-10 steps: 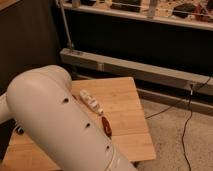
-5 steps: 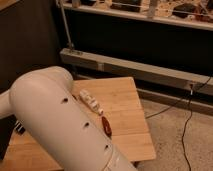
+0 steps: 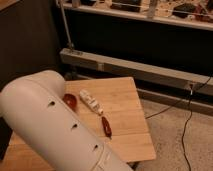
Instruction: Push the eraser across the table
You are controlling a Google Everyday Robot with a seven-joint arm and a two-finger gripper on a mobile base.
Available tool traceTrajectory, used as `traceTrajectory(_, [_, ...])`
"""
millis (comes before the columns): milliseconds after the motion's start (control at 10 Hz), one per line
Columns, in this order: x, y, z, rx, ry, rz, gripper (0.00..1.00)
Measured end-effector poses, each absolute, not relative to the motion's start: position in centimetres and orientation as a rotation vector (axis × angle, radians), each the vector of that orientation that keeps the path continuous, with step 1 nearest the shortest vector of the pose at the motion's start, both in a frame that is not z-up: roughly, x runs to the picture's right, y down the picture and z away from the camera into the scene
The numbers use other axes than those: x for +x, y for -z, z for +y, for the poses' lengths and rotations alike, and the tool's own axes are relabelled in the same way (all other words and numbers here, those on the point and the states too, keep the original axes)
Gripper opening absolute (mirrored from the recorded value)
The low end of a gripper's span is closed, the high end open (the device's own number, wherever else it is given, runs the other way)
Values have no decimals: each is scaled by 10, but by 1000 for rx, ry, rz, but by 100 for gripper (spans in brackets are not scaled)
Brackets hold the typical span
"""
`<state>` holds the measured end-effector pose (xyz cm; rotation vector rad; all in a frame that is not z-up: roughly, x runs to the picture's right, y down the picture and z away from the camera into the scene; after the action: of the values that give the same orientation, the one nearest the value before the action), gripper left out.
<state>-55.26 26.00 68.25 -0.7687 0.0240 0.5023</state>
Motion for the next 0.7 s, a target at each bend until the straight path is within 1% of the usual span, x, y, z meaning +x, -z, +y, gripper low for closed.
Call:
traceTrajectory(400, [-553,-716,239,-723,-547,48,0])
traceTrajectory(700, [-542,-737,236,-744,-589,85,0])
